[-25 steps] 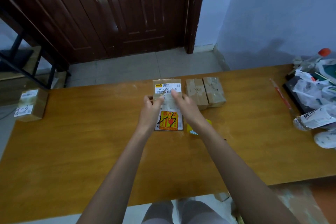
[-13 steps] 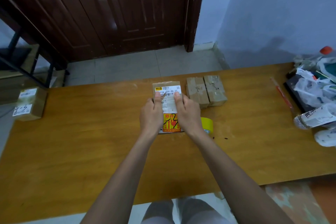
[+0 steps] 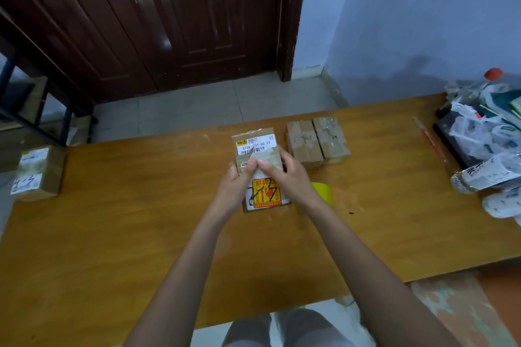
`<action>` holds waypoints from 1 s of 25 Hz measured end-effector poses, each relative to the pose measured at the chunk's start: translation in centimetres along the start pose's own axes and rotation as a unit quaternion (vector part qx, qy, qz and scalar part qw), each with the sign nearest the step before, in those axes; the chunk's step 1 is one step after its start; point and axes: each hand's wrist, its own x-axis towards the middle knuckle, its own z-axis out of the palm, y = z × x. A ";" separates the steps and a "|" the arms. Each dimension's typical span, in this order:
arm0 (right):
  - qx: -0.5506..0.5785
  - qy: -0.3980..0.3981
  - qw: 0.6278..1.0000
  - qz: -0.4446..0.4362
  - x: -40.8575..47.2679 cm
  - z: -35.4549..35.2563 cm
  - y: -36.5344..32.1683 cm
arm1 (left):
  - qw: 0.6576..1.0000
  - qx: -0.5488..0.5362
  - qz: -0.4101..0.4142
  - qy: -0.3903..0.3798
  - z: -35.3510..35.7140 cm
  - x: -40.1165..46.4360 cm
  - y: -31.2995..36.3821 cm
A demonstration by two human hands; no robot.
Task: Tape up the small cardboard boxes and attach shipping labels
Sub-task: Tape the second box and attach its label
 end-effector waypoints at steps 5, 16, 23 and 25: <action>-0.054 0.083 0.995 -0.026 -0.6 1.8 0.5 | 0.998 0.034 0.007 0.055 0.0 -0.2 -0.4; 0.176 -0.001 0.981 0.077 -1.0 -4.4 1.5 | 0.996 -0.074 -0.044 0.018 1.0 -2.3 1.5; 0.142 -0.049 0.988 0.028 -2.8 -8.0 0.2 | 0.993 -0.061 -0.009 0.101 4.3 -7.0 2.0; 0.140 -0.074 0.987 0.023 -3.6 -7.3 -0.4 | 0.990 -0.063 -0.001 0.122 3.9 -8.8 2.3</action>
